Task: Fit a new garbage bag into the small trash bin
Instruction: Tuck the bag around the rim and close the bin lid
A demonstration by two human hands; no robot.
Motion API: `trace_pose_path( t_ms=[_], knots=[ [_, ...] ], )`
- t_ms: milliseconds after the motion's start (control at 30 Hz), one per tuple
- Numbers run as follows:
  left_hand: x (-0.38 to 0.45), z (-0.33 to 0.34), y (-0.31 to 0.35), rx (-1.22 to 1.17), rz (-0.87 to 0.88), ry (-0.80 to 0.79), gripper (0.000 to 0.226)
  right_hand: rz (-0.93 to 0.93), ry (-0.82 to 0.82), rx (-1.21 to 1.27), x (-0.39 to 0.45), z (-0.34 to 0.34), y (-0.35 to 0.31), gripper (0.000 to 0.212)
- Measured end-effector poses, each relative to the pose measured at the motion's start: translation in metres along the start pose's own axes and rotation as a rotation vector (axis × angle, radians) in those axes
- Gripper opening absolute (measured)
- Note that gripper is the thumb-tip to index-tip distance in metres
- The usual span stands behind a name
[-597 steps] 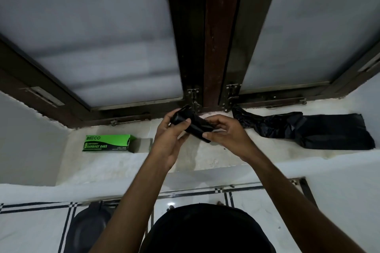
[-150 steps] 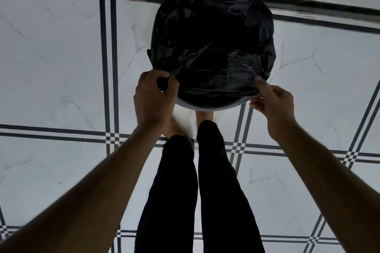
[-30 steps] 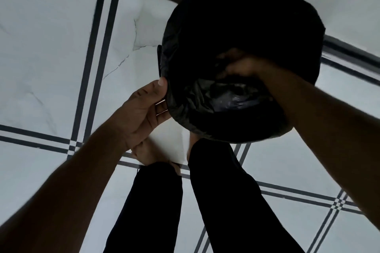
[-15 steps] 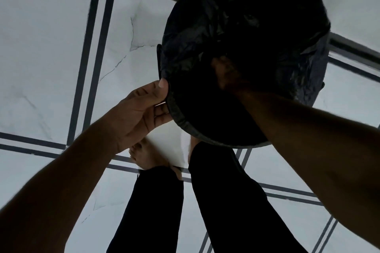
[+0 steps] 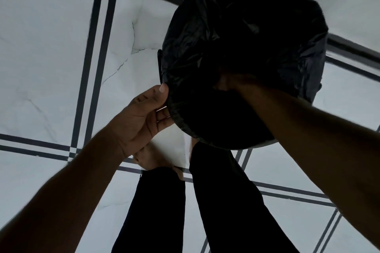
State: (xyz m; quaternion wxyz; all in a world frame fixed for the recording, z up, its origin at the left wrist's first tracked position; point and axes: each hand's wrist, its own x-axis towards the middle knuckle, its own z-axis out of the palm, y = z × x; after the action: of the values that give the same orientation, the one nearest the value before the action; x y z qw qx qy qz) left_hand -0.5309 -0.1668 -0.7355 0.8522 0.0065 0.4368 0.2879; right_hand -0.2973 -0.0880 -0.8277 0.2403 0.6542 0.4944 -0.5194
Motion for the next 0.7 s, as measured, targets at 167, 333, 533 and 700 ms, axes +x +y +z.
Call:
trace_pose_path(
  t_ms=[167,333,533,700],
  knots=[
    [-0.016,0.016,0.008,-0.056,0.002,0.216,0.030,-0.048,0.114,0.177,-0.037,-0.033,-0.012,0.023],
    [-0.019,0.024,0.014,-0.036,0.071,0.305,0.031,-0.155,0.400,0.748,-0.068,-0.016,-0.038,0.020],
    [-0.011,0.019,0.018,-0.020,0.078,0.272,0.032,-0.021,0.102,0.770,-0.038,0.026,-0.078,0.066],
    [-0.009,0.013,0.011,-0.134,0.052,0.265,0.036,0.059,-0.021,0.662,-0.028,0.027,-0.065,0.050]
  ],
)
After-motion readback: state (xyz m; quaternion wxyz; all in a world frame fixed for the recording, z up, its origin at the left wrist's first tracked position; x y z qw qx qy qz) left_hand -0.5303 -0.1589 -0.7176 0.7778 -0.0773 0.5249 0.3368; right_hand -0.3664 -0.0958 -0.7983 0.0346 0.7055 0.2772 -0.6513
